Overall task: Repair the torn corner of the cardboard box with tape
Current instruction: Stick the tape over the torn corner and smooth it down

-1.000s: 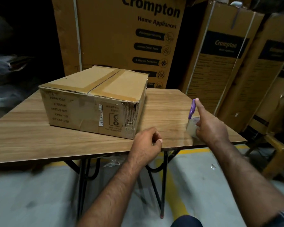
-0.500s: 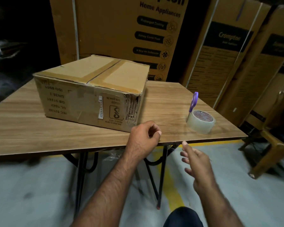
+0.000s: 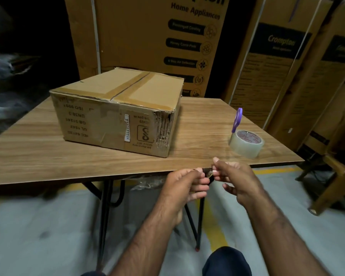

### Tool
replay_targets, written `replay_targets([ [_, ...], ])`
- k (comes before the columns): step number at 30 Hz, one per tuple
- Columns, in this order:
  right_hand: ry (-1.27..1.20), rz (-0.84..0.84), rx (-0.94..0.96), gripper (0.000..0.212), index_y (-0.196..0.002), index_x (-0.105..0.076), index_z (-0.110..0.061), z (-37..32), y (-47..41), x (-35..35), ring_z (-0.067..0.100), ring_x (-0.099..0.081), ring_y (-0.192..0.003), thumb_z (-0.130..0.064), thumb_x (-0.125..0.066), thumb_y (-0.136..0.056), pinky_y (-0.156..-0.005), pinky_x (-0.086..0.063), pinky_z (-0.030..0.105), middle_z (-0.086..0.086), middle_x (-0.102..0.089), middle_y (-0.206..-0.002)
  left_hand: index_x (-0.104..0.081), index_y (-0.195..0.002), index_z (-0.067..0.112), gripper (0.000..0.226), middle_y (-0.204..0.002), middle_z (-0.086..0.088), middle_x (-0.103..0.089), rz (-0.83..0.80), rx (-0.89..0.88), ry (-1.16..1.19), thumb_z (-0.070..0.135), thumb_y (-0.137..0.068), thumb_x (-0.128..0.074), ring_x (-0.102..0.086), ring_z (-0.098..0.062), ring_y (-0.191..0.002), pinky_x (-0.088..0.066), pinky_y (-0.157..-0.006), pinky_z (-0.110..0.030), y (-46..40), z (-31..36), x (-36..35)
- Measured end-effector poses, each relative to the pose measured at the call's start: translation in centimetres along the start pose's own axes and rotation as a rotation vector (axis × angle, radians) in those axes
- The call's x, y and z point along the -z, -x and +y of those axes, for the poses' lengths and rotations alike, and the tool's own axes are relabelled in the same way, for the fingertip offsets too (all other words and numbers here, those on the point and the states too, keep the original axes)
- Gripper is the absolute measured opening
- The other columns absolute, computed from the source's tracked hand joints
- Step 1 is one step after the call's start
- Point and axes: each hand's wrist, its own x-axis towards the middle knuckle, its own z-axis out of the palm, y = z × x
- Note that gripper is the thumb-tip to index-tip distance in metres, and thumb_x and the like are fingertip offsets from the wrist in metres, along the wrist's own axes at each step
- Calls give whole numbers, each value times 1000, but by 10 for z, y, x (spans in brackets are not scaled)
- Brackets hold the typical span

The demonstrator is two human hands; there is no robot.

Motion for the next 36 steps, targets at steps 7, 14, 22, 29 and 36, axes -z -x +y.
replay_targets([
  [7, 83, -74, 154, 30, -72, -69, -18, -36, 22, 14, 8, -57, -59, -40, -71, -93, -54, -36, 23, -2, -68, -68, -72, -111, -2, 71, -102, -18, -79, -114, 207, 228, 63, -100, -44, -78, -27, -90, -61, -86, -37, -17, 2, -21],
  [14, 133, -197, 249, 37, -85, -71, 2, -23, 65, 22, 8, -62, -66, -33, -70, -94, -55, -41, 20, 4, -74, -71, -70, -107, -2, 27, -102, -21, -79, -24, -18, 422, 23, -99, -64, -79, -24, -85, -64, -73, -29, -21, 24, -31],
  [22, 80, -223, 273, 28, -72, -71, -13, -7, 66, -6, 13, -64, -67, -31, -72, -93, -55, -43, 19, 7, -75, -71, -75, -104, 4, 12, -102, -16, -80, -3, -284, 152, 6, -95, -67, -76, -20, -85, -60, -75, -26, -4, 55, -2],
  [29, -79, -225, 119, 24, -95, -78, -10, 12, 58, -34, 8, -65, -74, -33, -73, -91, -59, -46, 22, 2, -77, -80, -82, -93, 22, 13, -95, 6, -77, -29, -494, -94, 12, -90, -75, -66, -7, -91, -54, -81, -31, 9, 65, 18],
  [36, 73, -103, 159, 33, -114, -66, -22, 6, 50, -36, 16, -76, -73, -33, -80, -86, -56, -47, 23, 5, -81, -90, -83, -94, 21, 11, -109, -3, -62, -80, -636, -178, 20, -85, -76, -64, -4, -92, -53, -77, -20, 20, 75, 23],
])
